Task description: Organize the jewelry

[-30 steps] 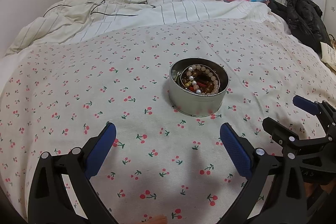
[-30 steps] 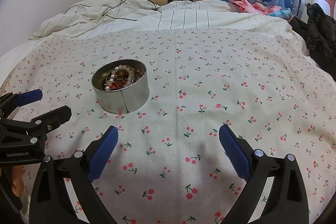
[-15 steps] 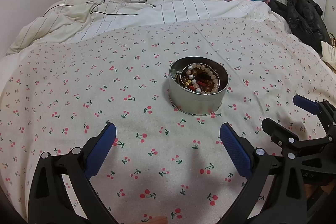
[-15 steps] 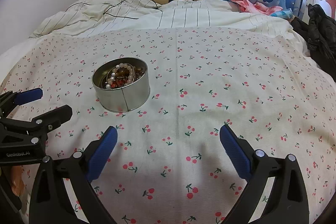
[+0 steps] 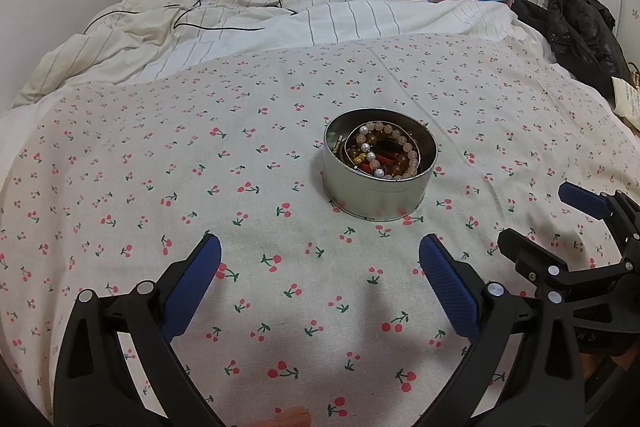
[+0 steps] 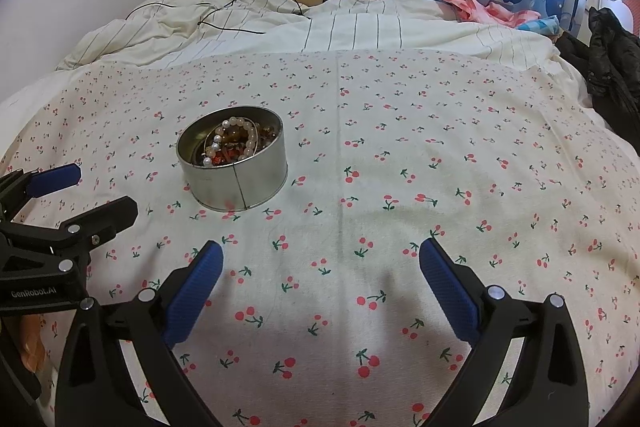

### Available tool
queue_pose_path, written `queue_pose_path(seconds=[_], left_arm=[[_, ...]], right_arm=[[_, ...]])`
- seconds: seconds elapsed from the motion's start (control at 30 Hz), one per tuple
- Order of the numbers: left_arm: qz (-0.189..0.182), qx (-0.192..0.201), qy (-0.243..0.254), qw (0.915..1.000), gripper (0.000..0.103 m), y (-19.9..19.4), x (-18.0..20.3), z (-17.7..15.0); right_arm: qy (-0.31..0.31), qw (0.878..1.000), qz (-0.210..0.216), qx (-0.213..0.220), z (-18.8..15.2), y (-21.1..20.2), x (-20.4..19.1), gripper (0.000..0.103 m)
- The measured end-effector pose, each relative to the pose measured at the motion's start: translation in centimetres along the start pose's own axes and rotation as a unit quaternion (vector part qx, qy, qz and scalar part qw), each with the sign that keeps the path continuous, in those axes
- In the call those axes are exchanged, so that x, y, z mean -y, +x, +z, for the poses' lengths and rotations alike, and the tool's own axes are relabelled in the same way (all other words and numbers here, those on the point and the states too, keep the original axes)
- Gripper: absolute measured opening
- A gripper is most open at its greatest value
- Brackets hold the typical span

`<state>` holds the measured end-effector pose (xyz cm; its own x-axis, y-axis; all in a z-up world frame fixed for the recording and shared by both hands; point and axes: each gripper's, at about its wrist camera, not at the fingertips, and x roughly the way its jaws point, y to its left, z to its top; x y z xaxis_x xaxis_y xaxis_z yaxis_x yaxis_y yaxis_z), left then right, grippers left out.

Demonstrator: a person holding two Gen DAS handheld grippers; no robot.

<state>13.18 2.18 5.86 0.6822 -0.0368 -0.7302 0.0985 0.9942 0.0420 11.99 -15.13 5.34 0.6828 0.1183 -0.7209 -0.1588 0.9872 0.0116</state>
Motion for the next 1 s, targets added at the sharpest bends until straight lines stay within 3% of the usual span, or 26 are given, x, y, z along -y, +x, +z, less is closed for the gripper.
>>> queue_pose_path(seconds=[0.57, 0.73, 0.9, 1.0], left_arm=[[0.017, 0.007, 0.012, 0.9998, 0.095, -0.4, 0.2, 0.1], [0.013, -0.009, -0.013, 0.9998, 0.095, 0.1, -0.2, 0.1], [-0.024, -0.003, -0.036, 0.9991, 0.095, -0.1, -1.0, -0.2], [0.001, 0.004, -0.031, 0.9995, 0.095, -0.2, -1.1, -0.2]], right_arm=[[0.000, 1.000, 0.000, -0.004, -0.2, 0.4, 0.0, 0.094], [-0.002, 1.000, 0.002, -0.007, -0.3, 0.6, 0.0, 0.094], [0.002, 1.000, 0.002, -0.007, -0.3, 0.5, 0.1, 0.094], [0.008, 1.000, 0.000, 0.000, -0.2, 0.3, 0.5, 0.094]])
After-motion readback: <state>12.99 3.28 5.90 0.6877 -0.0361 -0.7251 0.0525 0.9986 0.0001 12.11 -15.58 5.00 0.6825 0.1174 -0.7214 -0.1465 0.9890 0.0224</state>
